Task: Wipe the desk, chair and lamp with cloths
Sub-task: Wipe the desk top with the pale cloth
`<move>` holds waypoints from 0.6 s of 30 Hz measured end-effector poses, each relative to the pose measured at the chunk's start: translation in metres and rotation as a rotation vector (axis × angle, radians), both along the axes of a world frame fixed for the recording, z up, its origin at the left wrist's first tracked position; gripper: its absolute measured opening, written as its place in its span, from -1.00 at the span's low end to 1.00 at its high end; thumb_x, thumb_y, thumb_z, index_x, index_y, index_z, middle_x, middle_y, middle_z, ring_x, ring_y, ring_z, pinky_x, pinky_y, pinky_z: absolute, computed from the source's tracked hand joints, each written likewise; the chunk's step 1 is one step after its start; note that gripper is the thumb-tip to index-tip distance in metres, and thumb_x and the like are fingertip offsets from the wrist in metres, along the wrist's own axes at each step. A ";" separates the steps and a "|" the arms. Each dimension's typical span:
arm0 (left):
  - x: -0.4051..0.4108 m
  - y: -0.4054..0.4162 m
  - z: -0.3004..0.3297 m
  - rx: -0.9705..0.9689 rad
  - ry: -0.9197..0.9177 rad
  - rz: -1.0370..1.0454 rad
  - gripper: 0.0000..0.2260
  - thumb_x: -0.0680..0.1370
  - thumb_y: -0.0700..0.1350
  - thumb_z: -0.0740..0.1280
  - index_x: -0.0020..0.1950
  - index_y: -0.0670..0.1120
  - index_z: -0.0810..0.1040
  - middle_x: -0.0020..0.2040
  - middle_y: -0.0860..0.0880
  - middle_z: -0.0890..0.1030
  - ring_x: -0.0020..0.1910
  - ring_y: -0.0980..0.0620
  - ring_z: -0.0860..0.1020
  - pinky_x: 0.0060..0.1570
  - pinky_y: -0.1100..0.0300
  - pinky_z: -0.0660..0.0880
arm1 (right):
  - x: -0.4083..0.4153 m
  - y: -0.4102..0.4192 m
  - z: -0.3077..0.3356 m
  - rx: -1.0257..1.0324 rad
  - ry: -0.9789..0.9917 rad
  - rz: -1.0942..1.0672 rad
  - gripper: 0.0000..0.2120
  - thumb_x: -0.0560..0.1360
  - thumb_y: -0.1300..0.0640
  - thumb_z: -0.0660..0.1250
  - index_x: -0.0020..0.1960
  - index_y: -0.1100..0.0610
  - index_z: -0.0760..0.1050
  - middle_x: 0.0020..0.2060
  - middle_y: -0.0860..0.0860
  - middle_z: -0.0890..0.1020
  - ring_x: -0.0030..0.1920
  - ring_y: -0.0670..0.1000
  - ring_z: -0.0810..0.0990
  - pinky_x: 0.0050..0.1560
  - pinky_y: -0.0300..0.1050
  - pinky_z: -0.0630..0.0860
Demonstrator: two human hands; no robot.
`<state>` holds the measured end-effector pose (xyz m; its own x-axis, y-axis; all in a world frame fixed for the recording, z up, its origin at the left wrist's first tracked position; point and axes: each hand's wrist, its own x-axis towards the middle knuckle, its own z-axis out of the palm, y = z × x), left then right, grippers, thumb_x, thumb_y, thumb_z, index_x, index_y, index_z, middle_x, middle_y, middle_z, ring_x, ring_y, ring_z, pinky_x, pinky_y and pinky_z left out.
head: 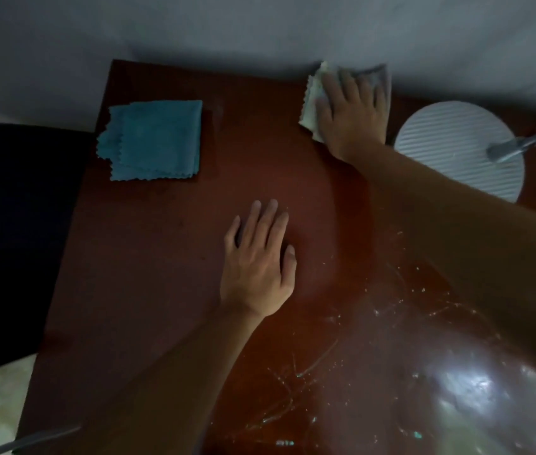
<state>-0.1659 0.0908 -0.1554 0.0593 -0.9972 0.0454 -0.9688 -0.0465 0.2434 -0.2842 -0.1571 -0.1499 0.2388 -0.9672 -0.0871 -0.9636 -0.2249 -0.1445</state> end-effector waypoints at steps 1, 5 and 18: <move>0.000 0.000 0.000 -0.001 -0.003 0.000 -0.53 0.62 0.05 0.11 0.50 -0.09 0.33 0.55 -0.07 0.29 0.57 -0.05 0.15 0.52 -0.08 0.05 | 0.004 -0.001 0.000 0.000 -0.003 -0.010 -0.46 0.66 -0.13 -0.11 0.60 -0.01 0.11 0.58 0.11 0.19 0.57 0.21 0.11 0.54 0.20 -0.06; 0.000 0.000 -0.001 -0.044 0.027 0.000 -0.54 0.61 0.03 0.14 0.48 -0.12 0.38 0.54 -0.09 0.33 0.56 -0.08 0.19 0.51 -0.11 0.11 | 0.001 0.089 0.003 -0.032 0.064 0.187 -0.45 0.67 -0.12 -0.15 0.62 0.02 0.03 0.59 0.13 0.12 0.58 0.23 0.05 0.55 0.24 -0.05; 0.001 0.002 0.001 -0.043 0.079 -0.006 -0.57 0.60 0.00 0.16 0.44 -0.13 0.42 0.50 -0.10 0.39 0.55 -0.07 0.24 0.49 -0.12 0.16 | 0.004 0.044 0.003 0.001 0.087 0.136 -0.48 0.68 -0.11 -0.16 0.62 -0.05 0.00 0.61 0.07 0.07 0.60 0.17 -0.02 0.53 0.19 -0.20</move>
